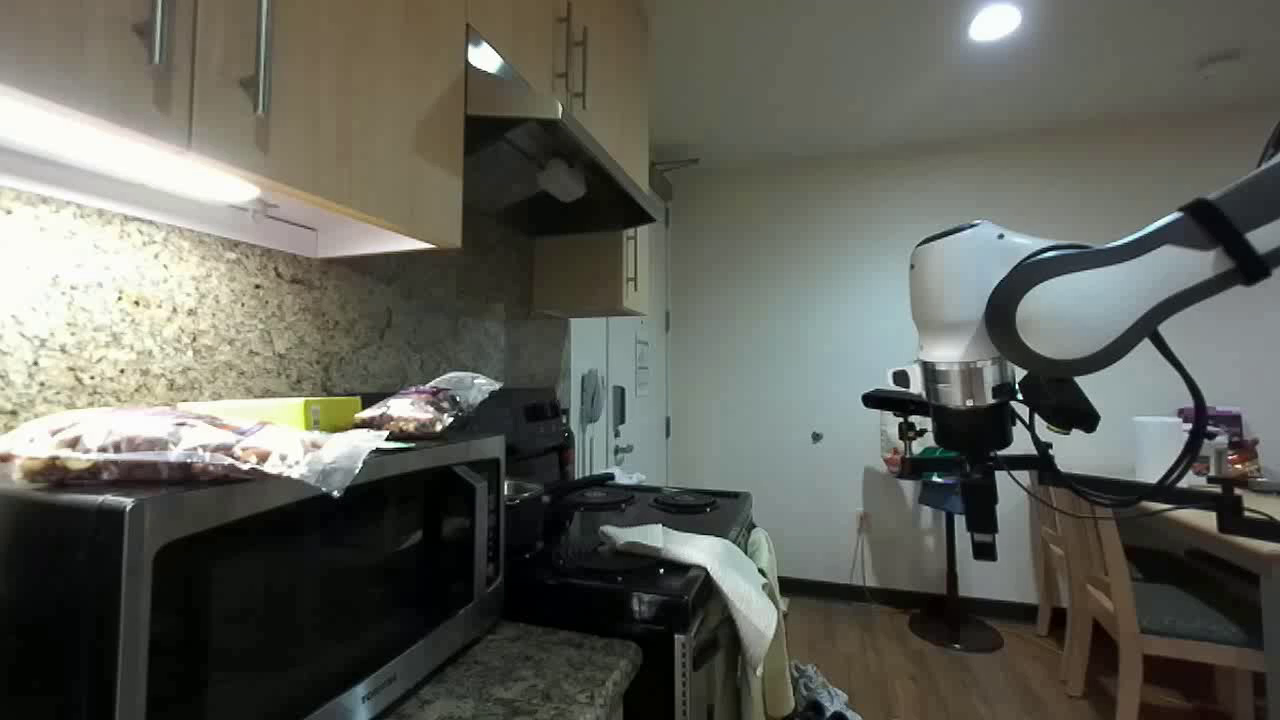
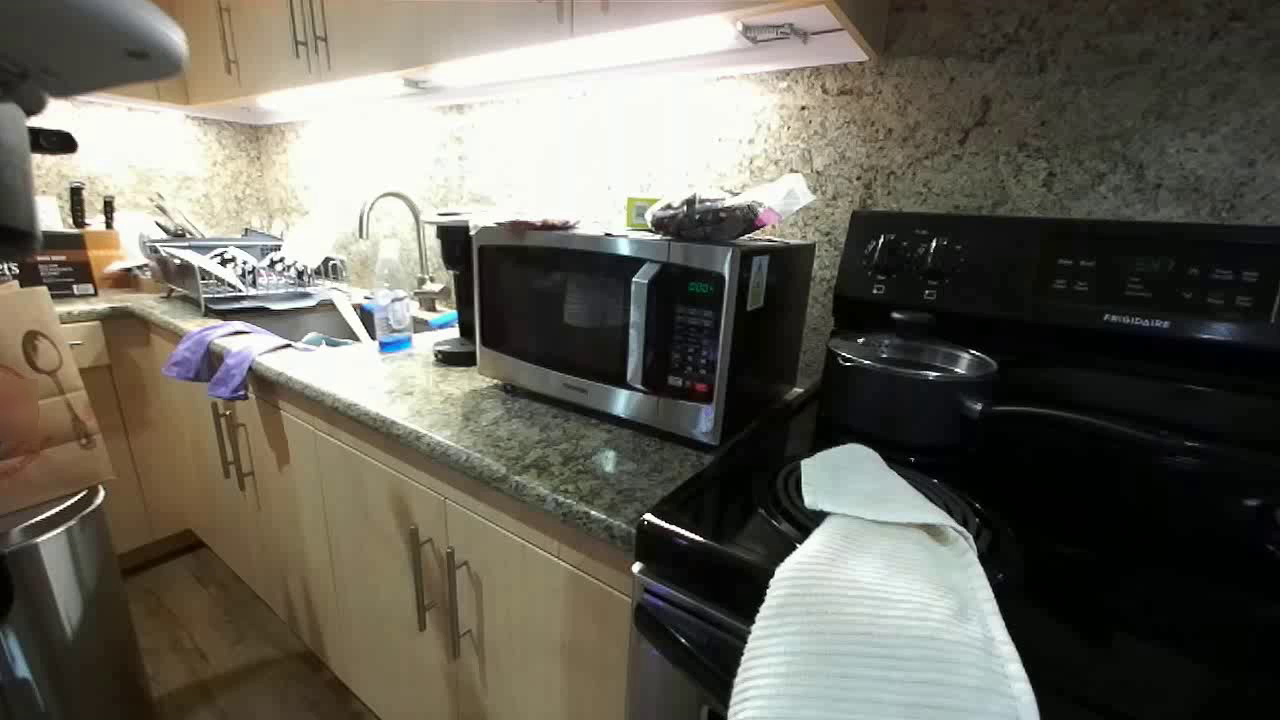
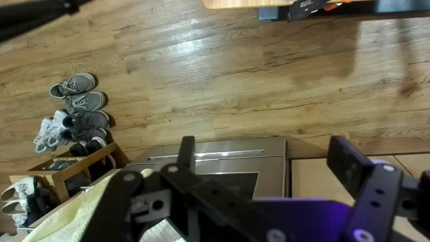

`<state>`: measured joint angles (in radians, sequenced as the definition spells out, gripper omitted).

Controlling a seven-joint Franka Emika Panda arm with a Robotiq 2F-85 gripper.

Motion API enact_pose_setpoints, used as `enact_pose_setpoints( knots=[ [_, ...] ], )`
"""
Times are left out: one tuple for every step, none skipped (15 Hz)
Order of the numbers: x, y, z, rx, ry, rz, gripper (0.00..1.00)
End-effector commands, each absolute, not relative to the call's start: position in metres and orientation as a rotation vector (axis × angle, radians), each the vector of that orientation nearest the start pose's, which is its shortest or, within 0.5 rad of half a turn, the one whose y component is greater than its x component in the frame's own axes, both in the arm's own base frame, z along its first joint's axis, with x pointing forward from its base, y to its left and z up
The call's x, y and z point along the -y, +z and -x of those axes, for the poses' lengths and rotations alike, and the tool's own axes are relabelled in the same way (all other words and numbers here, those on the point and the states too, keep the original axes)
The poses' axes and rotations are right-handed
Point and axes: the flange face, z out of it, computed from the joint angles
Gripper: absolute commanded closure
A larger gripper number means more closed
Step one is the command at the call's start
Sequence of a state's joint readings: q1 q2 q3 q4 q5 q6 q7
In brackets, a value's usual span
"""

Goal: Remove the towel from the stove and hang it on the oven door

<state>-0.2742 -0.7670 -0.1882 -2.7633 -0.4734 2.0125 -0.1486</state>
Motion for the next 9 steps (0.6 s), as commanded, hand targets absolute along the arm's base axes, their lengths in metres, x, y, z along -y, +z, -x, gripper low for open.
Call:
enact_pose_setpoints(
  knots=[
    [0.163,0.428,-0.275,-0.105,0.11,3.43,0.0],
    [0.163,0.428,-0.275,-0.105,0.11,3.43,0.0],
    [0.163,0.428,-0.275,-0.105,0.11,3.43,0.0],
    [0.163,0.428,-0.275,-0.105,0.11,3.43,0.0],
    [0.163,0.428,-0.275,-0.105,0.11,3.43,0.0],
    [0.164,0.425,-0.279,-0.108,0.094,3.41,0.0],
    [0.165,0.422,-0.283,-0.128,0.08,3.393,0.0],
    [0.168,0.421,-0.287,-0.156,0.049,3.376,0.0],
    [0.171,0.419,-0.292,-0.179,0.017,3.365,0.0]
  ],
)
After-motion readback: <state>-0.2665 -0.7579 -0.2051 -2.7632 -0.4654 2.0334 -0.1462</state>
